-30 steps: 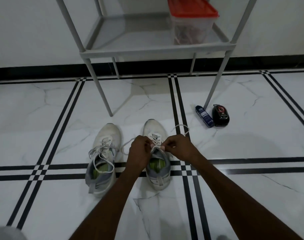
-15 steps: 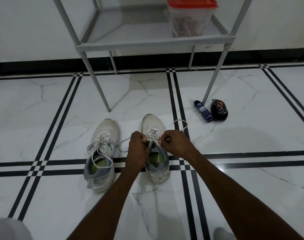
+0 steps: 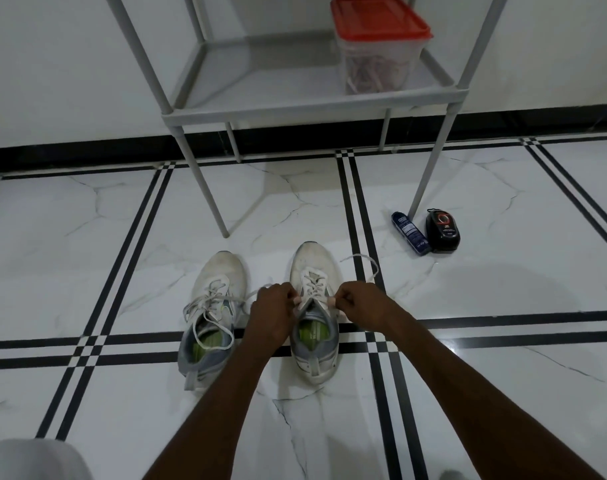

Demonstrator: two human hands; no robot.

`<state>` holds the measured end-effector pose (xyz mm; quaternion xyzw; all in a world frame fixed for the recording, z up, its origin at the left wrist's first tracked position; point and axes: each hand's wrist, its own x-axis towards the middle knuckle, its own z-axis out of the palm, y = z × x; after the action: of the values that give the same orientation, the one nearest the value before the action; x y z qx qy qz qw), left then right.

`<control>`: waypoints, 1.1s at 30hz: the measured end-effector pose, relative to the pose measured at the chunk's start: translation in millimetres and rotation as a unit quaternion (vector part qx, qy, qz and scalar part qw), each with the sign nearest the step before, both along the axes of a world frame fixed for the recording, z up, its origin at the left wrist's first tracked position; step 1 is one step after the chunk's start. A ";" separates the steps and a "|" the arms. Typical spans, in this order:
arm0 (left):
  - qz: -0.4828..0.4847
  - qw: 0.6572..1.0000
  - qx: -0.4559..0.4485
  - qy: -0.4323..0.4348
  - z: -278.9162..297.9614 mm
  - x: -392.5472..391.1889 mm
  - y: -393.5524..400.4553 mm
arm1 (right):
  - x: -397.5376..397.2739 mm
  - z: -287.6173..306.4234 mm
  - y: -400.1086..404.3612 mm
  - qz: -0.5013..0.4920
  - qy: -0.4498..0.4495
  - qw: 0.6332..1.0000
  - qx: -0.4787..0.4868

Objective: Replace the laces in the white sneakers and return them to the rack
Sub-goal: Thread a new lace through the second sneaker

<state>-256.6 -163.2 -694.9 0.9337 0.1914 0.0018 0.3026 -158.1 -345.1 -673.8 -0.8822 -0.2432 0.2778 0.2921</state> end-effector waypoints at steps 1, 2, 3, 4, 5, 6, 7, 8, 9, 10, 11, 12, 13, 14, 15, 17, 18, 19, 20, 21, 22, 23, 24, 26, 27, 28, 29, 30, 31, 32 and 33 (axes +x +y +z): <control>-0.006 0.998 0.052 0.031 -0.2 -2.0 3.8 | 0.6 2.7 -1.7 0.007 0.010 1.000 -0.005; -0.004 0.996 0.080 0.047 1.1 -2.6 6.7 | 2.0 8.0 -3.6 0.012 0.026 1.000 0.001; 0.012 0.996 0.074 0.045 2.7 -3.1 8.9 | 3.1 14.0 -5.1 0.006 0.054 0.998 0.018; 0.027 0.998 0.046 0.029 7.5 -3.4 10.1 | 3.3 20.1 -5.7 -0.012 0.092 0.995 0.045; 0.045 0.999 -0.007 0.007 14.4 -2.4 11.2 | 3.8 25.3 -5.0 -0.037 0.131 0.987 0.081; 0.062 0.995 -0.076 -0.026 21.6 -0.2 13.3 | 4.0 30.1 -3.3 -0.066 0.168 0.976 0.121; 0.078 0.983 -0.159 -0.053 30.3 2.7 14.7 | 4.5 33.8 0.0 -0.098 0.202 0.961 0.160; 0.091 0.964 -0.240 -0.070 40.7 5.2 13.6 | 5.0 36.9 5.1 -0.130 0.230 0.945 0.193; 0.098 0.945 -0.302 -0.077 49.0 8.5 11.1 | 5.9 39.1 10.4 -0.159 0.251 0.929 0.220; 0.105 0.929 -0.346 -0.085 55.8 10.9 8.1 | 5.8 41.5 16.1 -0.180 0.267 0.915 0.242; 0.118 0.911 -0.383 -0.093 59.3 14.1 5.1 | 6.7 43.3 21.9 -0.196 0.278 0.903 0.261; 0.131 0.891 -0.422 -0.103 62.2 15.7 0.9 | 6.6 45.3 27.0 -0.210 0.292 0.890 0.281; 0.140 0.871 -0.456 -0.114 60.7 17.7 -2.3 | 6.3 46.6 31.4 -0.222 0.301 0.879 0.296; 0.143 0.861 -0.473 -0.122 59.0 19.1 -5.8 | 5.4 46.5 34.8 -0.227 0.305 0.873 0.306; 0.145 0.862 -0.470 -0.122 56.2 19.9 -8.4 | 4.3 44.1 37.3 -0.227 0.302 0.872 0.309; 0.140 0.873 -0.452 -0.118 52.4 19.1 -12.2 | 0.3 39.0 39.5 -0.210 0.290 0.880 0.313; 0.135 0.875 -0.450 -0.121 51.9 18.6 -13.4 | -1.2 35.5 39.4 -0.198 0.282 0.885 0.313; 0.130 0.875 -0.449 -0.125 51.0 18.3 -13.9 | -2.7 31.7 38.8 -0.189 0.274 0.891 0.308; 0.124 0.874 -0.452 -0.128 51.1 17.8 -14.6 | -3.2 28.3 38.1 -0.185 0.267 0.897 0.301; 0.119 0.874 -0.454 -0.130 49.2 17.7 -14.4 | -2.7 25.1 37.2 -0.183 0.262 0.902 0.292; 0.115 0.874 -0.453 -0.130 48.2 17.3 -14.4 | -2.3 23.0 36.2 -0.179 0.262 0.904 0.286; 0.111 0.877 -0.450 -0.131 47.5 16.5 -14.6 | -1.0 21.1 35.6 -0.173 0.265 0.905 0.284; 0.104 0.881 -0.442 -0.131 46.9 15.7 -14.8 | 0.4 19.9 35.1 -0.168 0.268 0.905 0.284; 0.083 0.895 -0.416 -0.135 42.5 15.0 -13.3 | 1.7 19.6 34.8 -0.176 0.270 0.903 0.285; 0.071 0.904 -0.399 -0.136 39.8 15.2 -12.0 | 2.0 20.1 35.5 -0.196 0.269 0.899 0.284; 0.059 0.913 -0.381 -0.134 37.5 14.6 -11.2 | 1.3 20.2 36.0 -0.224 0.268 0.894 0.283; 0.045 0.920 -0.365 -0.133 35.3 14.3 -10.2 | 0.7 20.3 37.2 -0.251 0.264 0.888 0.280; 0.032 0.927 -0.350 -0.132 32.9 13.5 -9.3 | -0.1 19.3 38.1 -0.275 0.259 0.884 0.277; 0.017 0.933 -0.334 -0.131 31.2 13.0 -8.5 | -0.8 17.8 38.8 -0.295 0.252 0.879 0.278; 0.003 0.939 -0.318 -0.132 28.9 12.1 -7.7 | -2.1 16.7 39.4 -0.310 0.247 0.874 0.282; -0.009 0.943 -0.305 -0.136 27.2 12.5 -7.0 | -2.4 16.1 40.1 -0.315 0.244 0.871 0.288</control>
<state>-244.1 -170.2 -667.7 0.7895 0.1317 0.0675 0.5957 -160.5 -305.1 -657.8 -0.6932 0.0572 0.2953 0.6550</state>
